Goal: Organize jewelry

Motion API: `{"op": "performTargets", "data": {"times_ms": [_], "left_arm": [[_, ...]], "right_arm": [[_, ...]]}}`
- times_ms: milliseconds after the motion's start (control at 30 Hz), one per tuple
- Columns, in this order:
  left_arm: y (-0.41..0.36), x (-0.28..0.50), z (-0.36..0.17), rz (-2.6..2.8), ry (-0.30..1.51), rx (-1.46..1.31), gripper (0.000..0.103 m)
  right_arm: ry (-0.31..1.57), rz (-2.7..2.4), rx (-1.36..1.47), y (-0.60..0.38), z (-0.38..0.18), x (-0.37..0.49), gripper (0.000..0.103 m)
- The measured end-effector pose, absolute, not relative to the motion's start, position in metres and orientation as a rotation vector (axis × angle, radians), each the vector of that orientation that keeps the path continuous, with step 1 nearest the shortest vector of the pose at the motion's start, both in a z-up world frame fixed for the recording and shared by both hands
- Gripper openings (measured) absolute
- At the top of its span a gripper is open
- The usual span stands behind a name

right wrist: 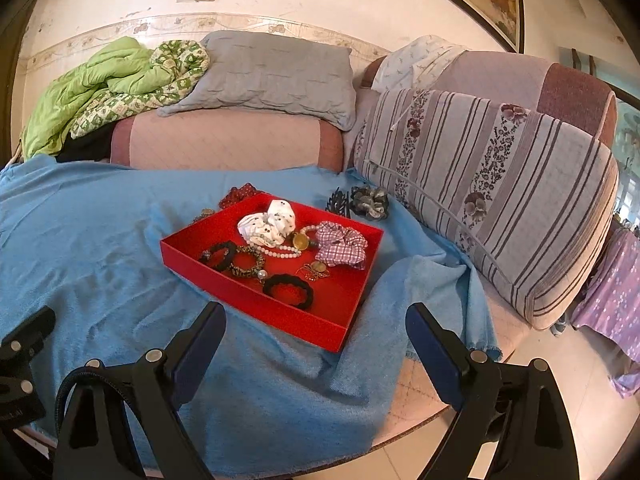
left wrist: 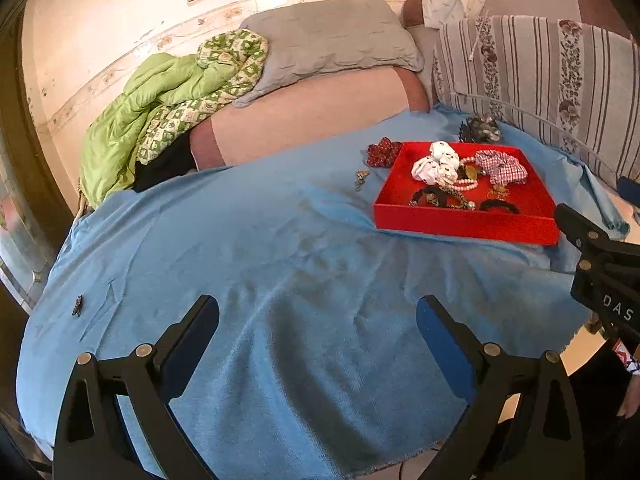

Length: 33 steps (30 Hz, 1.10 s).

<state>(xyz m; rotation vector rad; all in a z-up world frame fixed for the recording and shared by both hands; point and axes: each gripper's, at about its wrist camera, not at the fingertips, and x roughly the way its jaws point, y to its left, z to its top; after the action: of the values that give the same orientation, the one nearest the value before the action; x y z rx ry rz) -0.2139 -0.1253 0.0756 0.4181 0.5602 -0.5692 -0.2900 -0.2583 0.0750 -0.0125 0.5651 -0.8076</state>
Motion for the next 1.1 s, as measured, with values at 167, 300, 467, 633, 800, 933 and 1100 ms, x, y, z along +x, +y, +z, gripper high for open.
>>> {"op": "performTargets", "data": {"times_ms": [167,300,467,633,800,933,1100], "left_arm": [[-0.1244,-0.2109,0.0739,-0.571,0.582,0.412,0.099],[-0.1228,-0.2096,0.0734,-0.564,0.59,0.405,0.099],[-0.1224,-0.2095,0.0729,-0.56,0.589,0.412,0.099],[-0.122,-0.2094,0.0732,-0.561,0.588,0.409,0.099],[-0.1201,-0.2079,0.0728,-0.558,0.589,0.408,0.099],[-0.1191,-0.2078,0.0731,-0.552,0.585,0.408,0.099],[-0.1186,-0.208,0.0733,-0.547,0.584,0.409,0.099]], "right_arm": [[0.567,-0.805,-0.014,-0.2571,0.0744,-0.2893,0.094],[0.568,-0.806,-0.015,-0.2575,0.0743,-0.2892,0.094],[0.571,-0.808,-0.015,-0.2557,0.0735,-0.2883,0.094],[0.575,-0.807,-0.015,-0.2547,0.0726,-0.288,0.094],[0.573,-0.808,-0.013,-0.2543,0.0721,-0.2881,0.094],[0.574,-0.807,-0.013,-0.2555,0.0722,-0.2877,0.094],[0.573,-0.807,-0.013,-0.2554,0.0716,-0.2878,0.094]]}}
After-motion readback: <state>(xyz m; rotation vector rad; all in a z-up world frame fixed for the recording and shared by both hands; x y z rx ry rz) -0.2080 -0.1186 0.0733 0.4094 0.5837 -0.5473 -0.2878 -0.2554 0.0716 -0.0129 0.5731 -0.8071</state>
